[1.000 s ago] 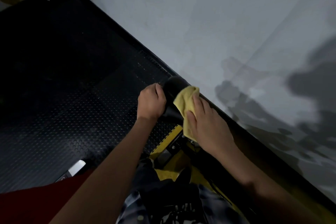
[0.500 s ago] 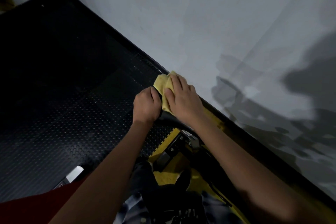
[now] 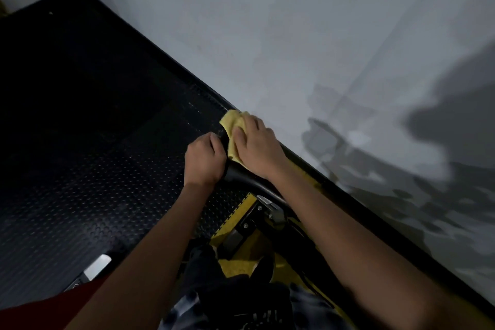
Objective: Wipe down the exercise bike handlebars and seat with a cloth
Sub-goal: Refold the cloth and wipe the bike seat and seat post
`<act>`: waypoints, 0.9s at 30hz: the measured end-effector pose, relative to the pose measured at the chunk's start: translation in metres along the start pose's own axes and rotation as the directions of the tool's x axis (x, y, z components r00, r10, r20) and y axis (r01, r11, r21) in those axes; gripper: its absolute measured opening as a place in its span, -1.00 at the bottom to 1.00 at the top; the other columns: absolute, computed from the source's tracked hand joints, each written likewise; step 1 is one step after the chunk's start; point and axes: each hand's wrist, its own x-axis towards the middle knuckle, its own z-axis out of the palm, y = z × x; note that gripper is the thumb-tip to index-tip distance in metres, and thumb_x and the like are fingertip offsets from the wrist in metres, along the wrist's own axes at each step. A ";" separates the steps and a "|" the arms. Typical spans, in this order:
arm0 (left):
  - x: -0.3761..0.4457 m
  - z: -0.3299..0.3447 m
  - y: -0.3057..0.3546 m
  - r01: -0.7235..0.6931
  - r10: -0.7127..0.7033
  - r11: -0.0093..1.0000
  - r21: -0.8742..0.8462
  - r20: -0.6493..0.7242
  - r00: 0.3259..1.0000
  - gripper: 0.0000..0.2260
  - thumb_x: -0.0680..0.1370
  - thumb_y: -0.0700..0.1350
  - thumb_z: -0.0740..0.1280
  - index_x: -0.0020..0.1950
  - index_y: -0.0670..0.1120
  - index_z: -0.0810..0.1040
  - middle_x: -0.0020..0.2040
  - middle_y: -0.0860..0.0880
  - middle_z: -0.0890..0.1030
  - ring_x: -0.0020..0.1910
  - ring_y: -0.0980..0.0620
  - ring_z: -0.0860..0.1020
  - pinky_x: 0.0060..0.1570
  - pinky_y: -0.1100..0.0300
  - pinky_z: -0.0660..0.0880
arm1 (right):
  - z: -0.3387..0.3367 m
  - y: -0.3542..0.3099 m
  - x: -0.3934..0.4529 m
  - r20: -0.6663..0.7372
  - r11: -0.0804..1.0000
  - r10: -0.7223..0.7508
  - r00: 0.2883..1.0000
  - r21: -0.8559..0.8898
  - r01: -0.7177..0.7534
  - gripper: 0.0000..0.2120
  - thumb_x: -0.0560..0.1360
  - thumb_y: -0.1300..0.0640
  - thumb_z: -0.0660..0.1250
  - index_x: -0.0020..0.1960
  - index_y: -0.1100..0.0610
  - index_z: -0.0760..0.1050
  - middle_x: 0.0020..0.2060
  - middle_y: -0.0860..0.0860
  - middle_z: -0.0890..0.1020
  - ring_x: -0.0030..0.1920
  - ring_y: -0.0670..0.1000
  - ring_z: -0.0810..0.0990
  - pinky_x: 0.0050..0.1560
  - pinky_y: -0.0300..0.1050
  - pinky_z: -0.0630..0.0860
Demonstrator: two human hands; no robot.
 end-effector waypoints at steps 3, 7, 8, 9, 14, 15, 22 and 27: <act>-0.001 0.000 0.000 0.005 -0.005 1.000 0.000 0.005 1.000 -0.66 0.64 -0.15 0.13 -0.33 -0.18 0.40 -0.36 -0.05 0.48 -0.38 -0.02 0.42 -0.33 0.13 0.25 | 0.003 -0.004 0.011 -0.033 1.000 -0.029 0.999 0.009 0.030 -0.58 0.70 -0.05 0.04 0.43 0.17 0.33 0.38 0.16 0.46 0.31 0.20 0.48 0.32 0.11 0.36; -0.002 -0.001 0.001 -0.006 0.006 1.000 0.001 0.006 1.000 -0.67 0.64 -0.17 0.13 -0.30 -0.19 0.45 -0.34 -0.06 0.51 -0.36 -0.05 0.45 -0.31 0.14 0.25 | 0.002 0.011 -0.044 -0.014 0.980 -0.076 0.997 -0.186 0.072 -0.40 0.68 -0.16 -0.11 0.60 0.17 0.07 0.58 0.19 0.16 0.31 0.21 0.48 0.21 0.09 0.51; -0.002 -0.001 0.001 -0.008 0.008 1.000 0.003 0.009 1.000 -0.68 0.64 -0.17 0.13 -0.28 -0.19 0.48 -0.32 -0.07 0.53 -0.34 -0.04 0.47 -0.30 0.14 0.27 | -0.002 0.014 -0.065 0.013 0.964 -0.083 0.996 -0.254 0.083 -0.39 0.68 -0.17 -0.17 0.60 0.15 0.05 0.61 0.18 0.09 0.30 0.17 0.49 0.17 0.04 0.55; -0.001 -0.001 0.001 -0.008 0.008 1.000 0.005 0.011 1.000 -0.68 0.64 -0.17 0.13 -0.26 -0.19 0.50 -0.30 -0.07 0.55 -0.33 -0.03 0.48 -0.30 0.13 0.29 | -0.007 0.018 -0.084 0.031 0.948 -0.090 0.995 -0.305 0.096 -0.39 0.68 -0.18 -0.21 0.61 0.13 0.05 0.62 0.16 0.07 0.32 0.14 0.49 0.17 -0.01 0.57; -0.001 -0.003 0.002 -0.006 0.006 1.000 -0.005 0.038 0.999 -0.68 0.65 -0.14 0.12 -0.25 -0.17 0.49 -0.29 -0.05 0.54 -0.33 0.01 0.49 -0.29 0.13 0.35 | -0.026 0.024 -0.122 0.030 0.939 -0.062 0.998 -0.338 0.069 -0.37 0.67 -0.22 -0.18 0.65 0.06 -0.07 0.60 0.05 0.19 0.38 0.06 0.47 0.29 -0.07 0.51; -0.001 -0.003 0.002 -0.008 0.008 1.000 -0.005 0.043 0.999 -0.68 0.65 -0.14 0.11 -0.26 -0.17 0.48 -0.30 -0.05 0.54 -0.33 0.01 0.49 -0.29 0.14 0.33 | -0.024 0.022 -0.116 0.031 0.942 -0.052 0.998 -0.331 0.059 -0.37 0.67 -0.21 -0.16 0.65 0.06 -0.05 0.60 0.05 0.20 0.37 0.06 0.47 0.27 -0.07 0.51; 0.002 -0.009 0.005 -0.032 0.031 0.999 0.009 0.105 0.994 -0.70 0.67 -0.12 0.09 -0.19 -0.16 0.46 -0.28 -0.05 0.53 -0.31 0.00 0.49 -0.30 0.12 0.33 | 0.007 0.007 -0.020 -0.088 0.987 -0.006 0.996 -0.162 -0.008 -0.42 0.68 -0.15 -0.10 0.55 0.19 0.14 0.46 0.19 0.37 0.16 0.22 0.57 0.04 0.10 0.56; 0.013 -0.012 0.002 -0.250 0.234 0.966 0.061 0.195 0.952 -0.82 0.67 -0.16 0.11 0.01 -0.15 0.49 -0.12 -0.08 0.54 -0.16 -0.04 0.50 -0.15 0.05 0.45 | 0.015 -0.002 -0.001 -0.129 0.987 0.016 0.992 -0.154 -0.036 -0.37 0.62 -0.23 -0.19 0.50 0.13 0.24 0.39 0.09 0.46 0.18 0.18 0.55 0.08 0.06 0.50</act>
